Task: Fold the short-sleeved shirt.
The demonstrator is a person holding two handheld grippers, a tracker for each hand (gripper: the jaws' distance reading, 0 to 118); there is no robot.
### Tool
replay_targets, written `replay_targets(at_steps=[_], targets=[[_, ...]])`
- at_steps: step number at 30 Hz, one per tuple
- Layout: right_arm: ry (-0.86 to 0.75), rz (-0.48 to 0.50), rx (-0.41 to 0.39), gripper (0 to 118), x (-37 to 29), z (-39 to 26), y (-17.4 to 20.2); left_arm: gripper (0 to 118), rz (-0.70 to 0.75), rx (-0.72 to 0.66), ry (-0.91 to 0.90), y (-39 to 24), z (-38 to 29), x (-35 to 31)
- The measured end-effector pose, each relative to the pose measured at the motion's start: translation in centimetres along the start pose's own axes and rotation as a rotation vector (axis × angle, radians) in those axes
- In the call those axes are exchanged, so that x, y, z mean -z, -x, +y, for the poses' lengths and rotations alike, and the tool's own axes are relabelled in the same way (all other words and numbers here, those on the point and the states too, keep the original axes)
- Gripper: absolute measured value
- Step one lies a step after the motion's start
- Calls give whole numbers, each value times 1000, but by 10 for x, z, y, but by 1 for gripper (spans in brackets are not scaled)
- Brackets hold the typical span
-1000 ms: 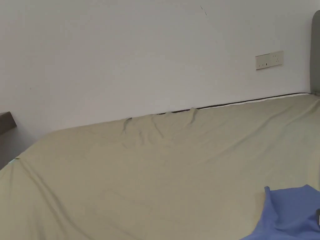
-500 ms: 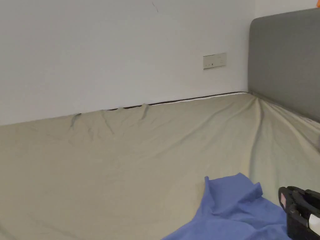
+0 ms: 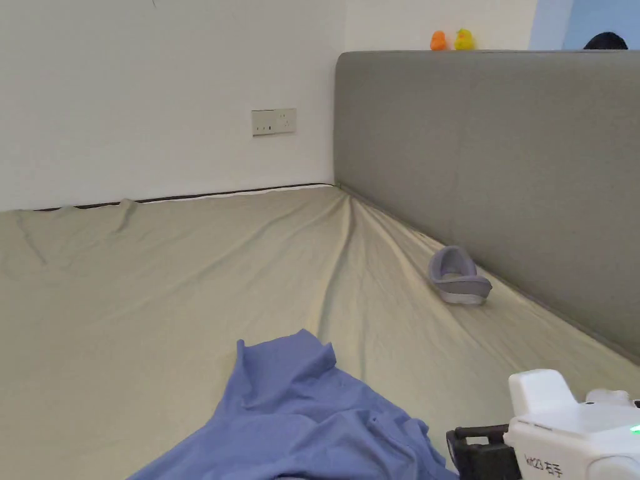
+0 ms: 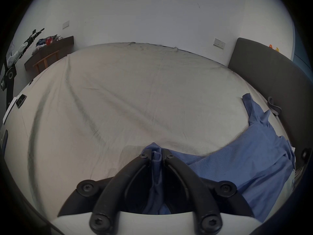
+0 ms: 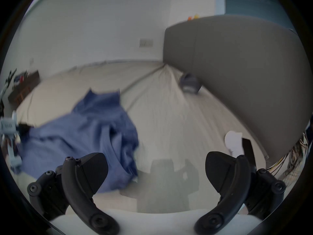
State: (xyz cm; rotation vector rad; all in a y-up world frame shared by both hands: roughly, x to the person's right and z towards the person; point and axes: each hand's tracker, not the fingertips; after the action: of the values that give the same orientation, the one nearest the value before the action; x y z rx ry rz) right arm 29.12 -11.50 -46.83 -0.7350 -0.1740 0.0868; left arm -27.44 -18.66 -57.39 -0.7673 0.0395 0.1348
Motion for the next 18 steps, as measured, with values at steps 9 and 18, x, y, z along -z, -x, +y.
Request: replay_targets(at_steps=[9,18], targets=[[109,145,-9,98,61,-36,19,6,-47,-20,-22,7,-3,-7],[69,288,23,6,54,-29,28,6,-120,-72,-75,12,-7,-22]])
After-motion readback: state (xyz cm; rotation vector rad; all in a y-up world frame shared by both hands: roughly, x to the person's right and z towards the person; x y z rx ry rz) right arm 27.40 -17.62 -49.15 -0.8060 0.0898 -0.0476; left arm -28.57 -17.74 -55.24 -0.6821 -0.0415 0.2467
